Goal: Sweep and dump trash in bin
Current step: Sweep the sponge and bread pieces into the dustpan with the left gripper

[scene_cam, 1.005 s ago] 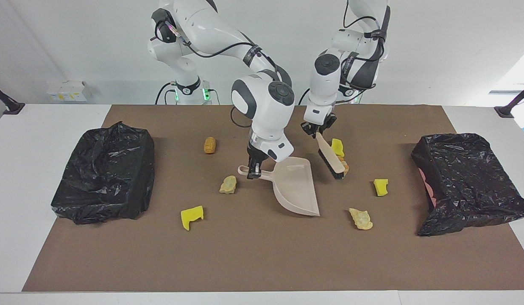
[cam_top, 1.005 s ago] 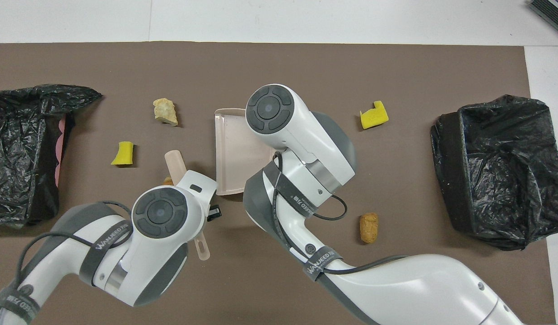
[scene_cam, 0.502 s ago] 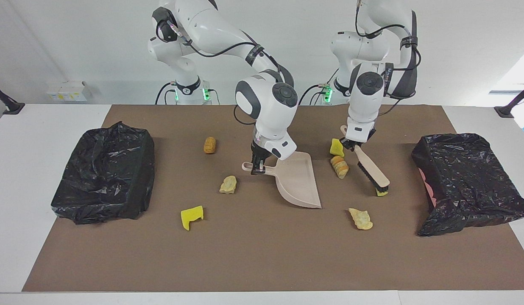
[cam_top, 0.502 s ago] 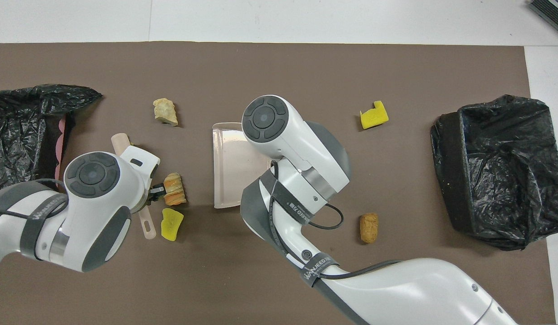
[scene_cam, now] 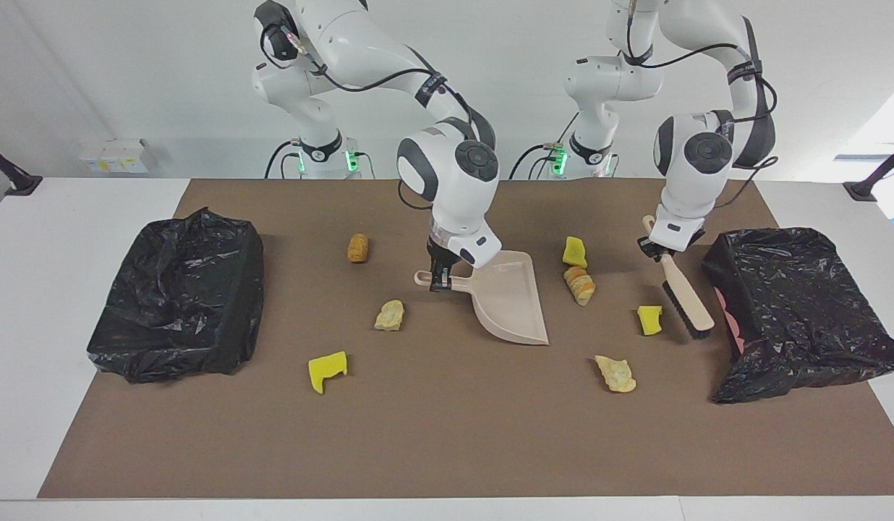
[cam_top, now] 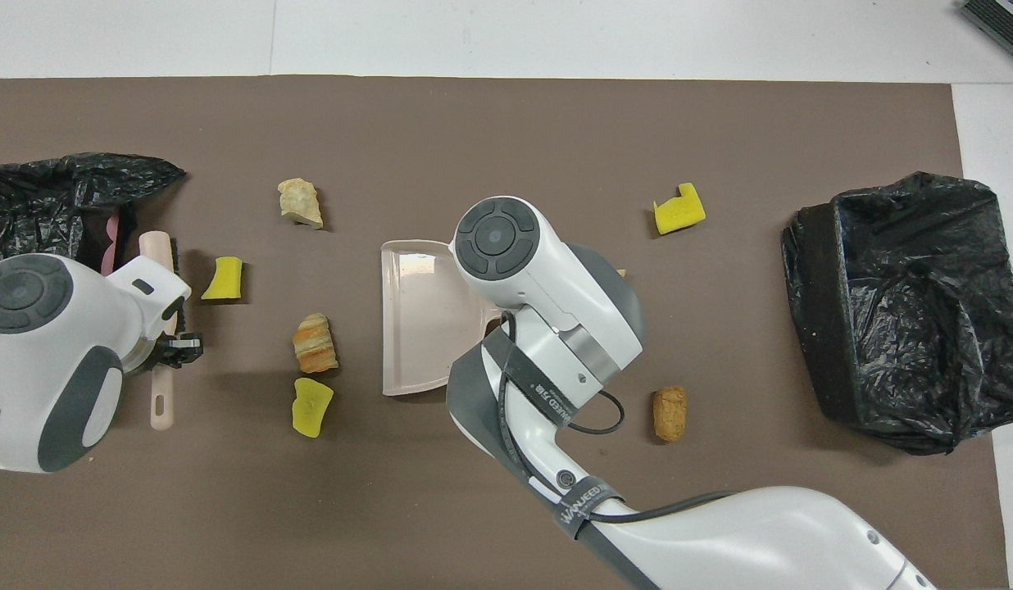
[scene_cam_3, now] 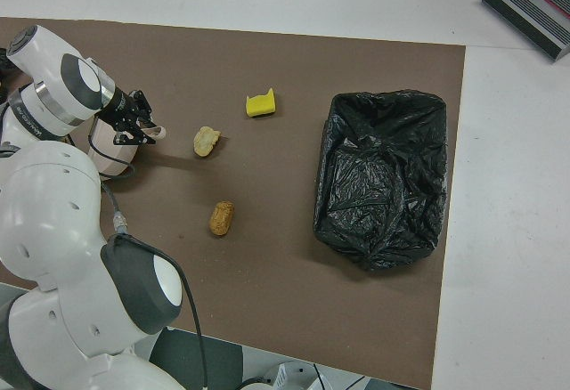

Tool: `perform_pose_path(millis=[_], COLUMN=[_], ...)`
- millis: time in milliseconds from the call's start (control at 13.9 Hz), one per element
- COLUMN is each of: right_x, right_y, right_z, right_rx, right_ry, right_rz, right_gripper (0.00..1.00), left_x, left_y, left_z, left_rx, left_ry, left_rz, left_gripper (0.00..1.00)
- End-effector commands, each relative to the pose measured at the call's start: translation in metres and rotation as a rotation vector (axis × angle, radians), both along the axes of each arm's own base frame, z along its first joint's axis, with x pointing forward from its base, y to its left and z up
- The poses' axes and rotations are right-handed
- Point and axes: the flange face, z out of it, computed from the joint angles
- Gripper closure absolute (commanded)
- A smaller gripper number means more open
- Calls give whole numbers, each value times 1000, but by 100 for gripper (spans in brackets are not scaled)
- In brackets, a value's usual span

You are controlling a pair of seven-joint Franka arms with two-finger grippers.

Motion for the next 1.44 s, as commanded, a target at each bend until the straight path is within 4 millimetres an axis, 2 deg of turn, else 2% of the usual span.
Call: perform_pose_path(millis=[0,72,431,718,861,1148,1363], right_x=[-12,-16,-21,-21,-21,-20,-20], right_y=[-5,-3,-5,-4,-5,-5,-6], right_z=[-9,-14,-12,-12,-12,-12,-11], right_rx=[34,31,17,12,10,7,6], right_ry=[16,19,24,18,18,16,17], right_rz=[-28,-40,-38,-33,-32,-32,-33], right_gripper=[100,100,100,100,100,100,100], left_x=[-13,-19,-61,-84,-92,-86,-74], left_y=[-2,-7,-59,-121,-148,-202,-256], left_z=[-14,-21,-31,-30,-28,-18,-23], left_rx=[-10,-13,-63,-49,-108,-258,-320], left_ry=[35,49,78,28,30,13,27], left_rz=[-110,-118,-162,31,117,168,129], left_gripper=[100,100,100,100,100,100,100])
